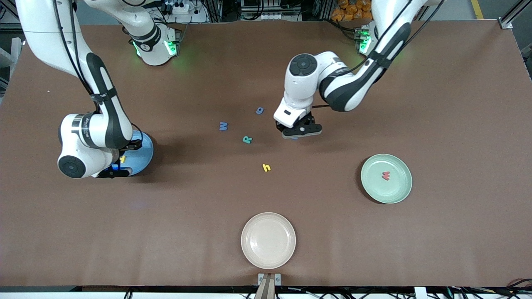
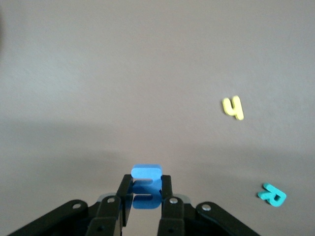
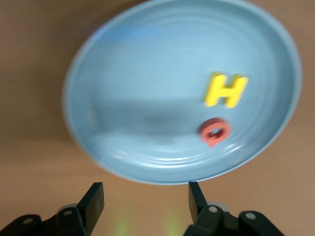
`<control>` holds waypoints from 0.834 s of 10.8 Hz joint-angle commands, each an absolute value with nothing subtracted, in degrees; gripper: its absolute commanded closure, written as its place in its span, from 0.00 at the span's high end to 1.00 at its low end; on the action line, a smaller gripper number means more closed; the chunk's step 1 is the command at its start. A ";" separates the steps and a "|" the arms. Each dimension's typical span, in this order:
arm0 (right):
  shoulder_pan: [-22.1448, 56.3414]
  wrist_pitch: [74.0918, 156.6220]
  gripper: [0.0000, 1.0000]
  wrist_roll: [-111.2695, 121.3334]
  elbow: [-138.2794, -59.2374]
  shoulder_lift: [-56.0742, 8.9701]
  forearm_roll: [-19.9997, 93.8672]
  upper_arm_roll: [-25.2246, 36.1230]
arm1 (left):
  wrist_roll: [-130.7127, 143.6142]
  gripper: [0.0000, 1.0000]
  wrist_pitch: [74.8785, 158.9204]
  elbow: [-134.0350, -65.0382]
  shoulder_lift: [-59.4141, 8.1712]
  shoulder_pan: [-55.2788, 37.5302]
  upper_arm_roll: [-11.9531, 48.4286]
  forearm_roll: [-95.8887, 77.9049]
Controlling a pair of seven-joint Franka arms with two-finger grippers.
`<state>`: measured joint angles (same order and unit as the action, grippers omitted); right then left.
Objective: Sort uppercase to blue plate, lowercase to green plate
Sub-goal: 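Release the Q on the blue plate while the left gripper carries blue m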
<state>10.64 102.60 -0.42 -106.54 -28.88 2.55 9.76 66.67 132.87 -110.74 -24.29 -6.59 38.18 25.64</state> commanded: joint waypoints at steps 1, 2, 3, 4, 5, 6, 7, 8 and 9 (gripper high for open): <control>13.00 101.42 0.78 -7.09 -107.58 -26.20 5.62 7.84 | 57.43 0.00 125.20 -107.52 -22.15 2.77 44.36 20.94; 13.01 101.51 0.78 -9.99 -107.49 -26.10 5.62 5.65 | 53.83 0.00 121.94 -105.75 -22.06 6.47 46.30 19.96; 13.09 102.04 0.78 -13.59 -107.58 -25.84 5.80 3.54 | 50.83 0.00 120.16 -104.95 -21.97 10.42 48.23 19.52; 13.62 102.65 0.78 -19.80 -107.49 -25.84 6.06 0.47 | 47.15 0.00 119.19 -104.94 -21.97 16.20 51.38 19.34; 13.62 104.14 0.79 -23.95 -107.49 -25.84 6.06 -1.82 | 43.72 0.00 118.48 -104.94 -21.97 22.35 55.16 19.34; 13.88 105.28 0.82 -26.78 -107.66 -25.84 6.06 -3.67 | 40.20 0.00 117.26 -104.94 -22.15 28.59 58.76 19.25; 14.32 106.69 0.82 -30.37 -107.75 -25.84 6.15 -4.91 | 37.47 0.00 115.85 -104.94 -22.15 33.87 61.67 19.16; 15.37 108.44 0.82 -33.98 -107.93 -25.84 6.15 -6.14 | 33.61 0.00 114.27 -104.94 -22.15 38.10 63.53 19.16; 17.03 109.85 0.82 -37.67 -108.10 -25.84 6.15 -6.67 | 29.66 0.00 113.13 -104.94 -22.15 41.45 64.15 19.16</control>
<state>15.52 107.92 -32.69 -106.59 -27.24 5.45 -5.82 34.59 115.27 -104.74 -22.54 36.69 61.63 20.61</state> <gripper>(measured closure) 0.181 0.731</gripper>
